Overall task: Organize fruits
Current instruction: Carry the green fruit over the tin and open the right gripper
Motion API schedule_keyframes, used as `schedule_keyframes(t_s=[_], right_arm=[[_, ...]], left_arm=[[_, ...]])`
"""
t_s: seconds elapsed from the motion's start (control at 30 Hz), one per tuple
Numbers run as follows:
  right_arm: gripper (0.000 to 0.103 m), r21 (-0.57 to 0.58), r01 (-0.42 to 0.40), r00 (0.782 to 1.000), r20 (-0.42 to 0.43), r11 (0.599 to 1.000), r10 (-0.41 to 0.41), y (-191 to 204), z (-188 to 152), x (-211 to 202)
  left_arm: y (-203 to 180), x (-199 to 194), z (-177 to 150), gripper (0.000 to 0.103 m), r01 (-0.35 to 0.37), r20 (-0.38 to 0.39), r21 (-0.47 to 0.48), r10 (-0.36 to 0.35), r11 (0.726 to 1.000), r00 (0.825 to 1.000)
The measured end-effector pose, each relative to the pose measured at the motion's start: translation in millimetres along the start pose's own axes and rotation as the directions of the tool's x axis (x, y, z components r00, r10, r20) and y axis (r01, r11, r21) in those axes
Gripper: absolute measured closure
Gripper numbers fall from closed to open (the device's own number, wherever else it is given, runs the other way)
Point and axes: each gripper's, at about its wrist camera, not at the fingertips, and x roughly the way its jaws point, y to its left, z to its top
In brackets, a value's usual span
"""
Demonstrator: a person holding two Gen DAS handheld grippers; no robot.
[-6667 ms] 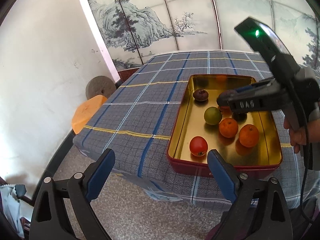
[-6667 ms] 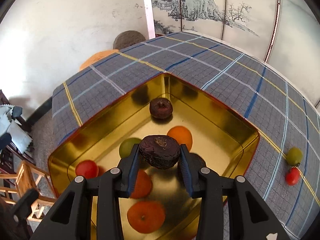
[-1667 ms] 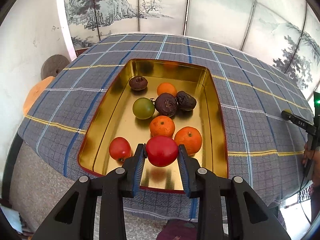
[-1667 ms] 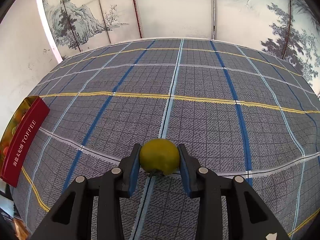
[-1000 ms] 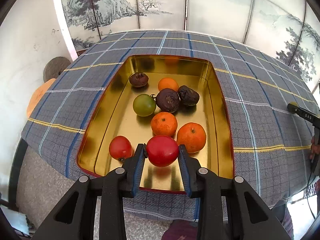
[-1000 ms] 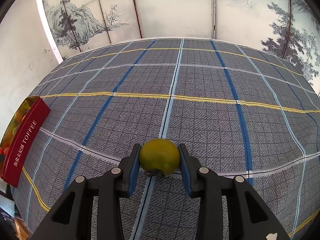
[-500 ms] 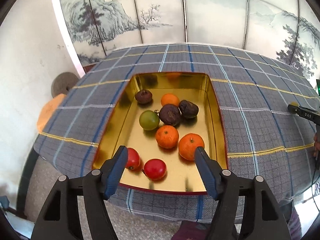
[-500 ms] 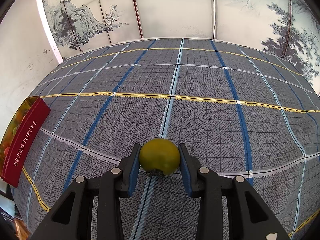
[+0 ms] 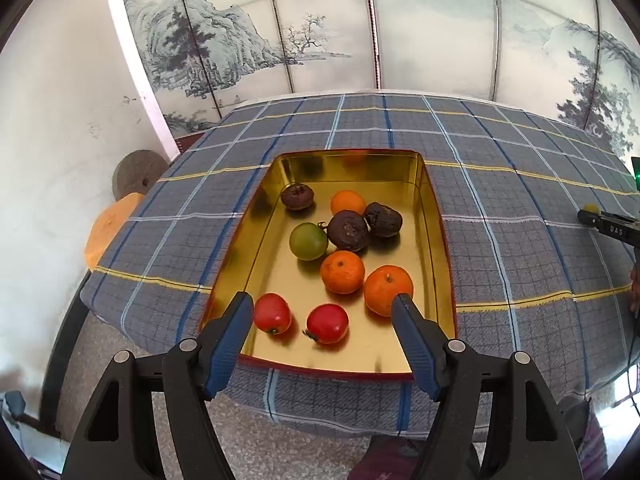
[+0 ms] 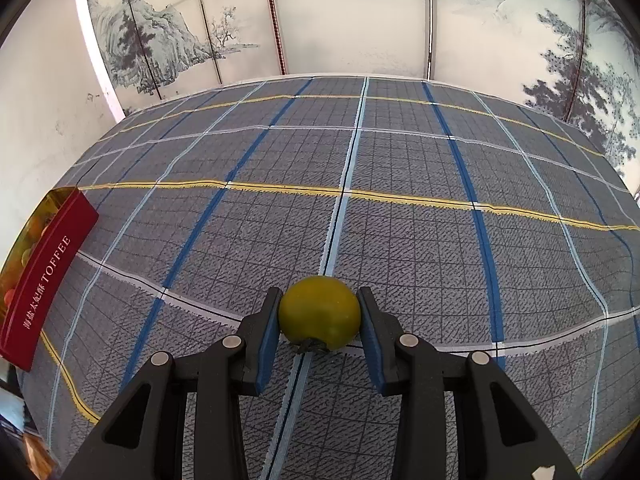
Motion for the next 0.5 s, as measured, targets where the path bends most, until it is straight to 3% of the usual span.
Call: schedule_keyframes(t_s=[0.23,0.5], right_arm=[[0.068,-0.021,0.008,1.000,-0.002,1.000,-0.008,7,-10,-7],[0.069,-0.059,-0.070,0.998,0.003,0.996,0.070,45,-18,-25]], left_arm=[[10,-4,-3,0.027,-0.012,0.006,-0.025,0.012,1.000,1.000],[21,-6,-9,0.026,-0.016,0.005,-0.051,0.017,0.999,1.000]])
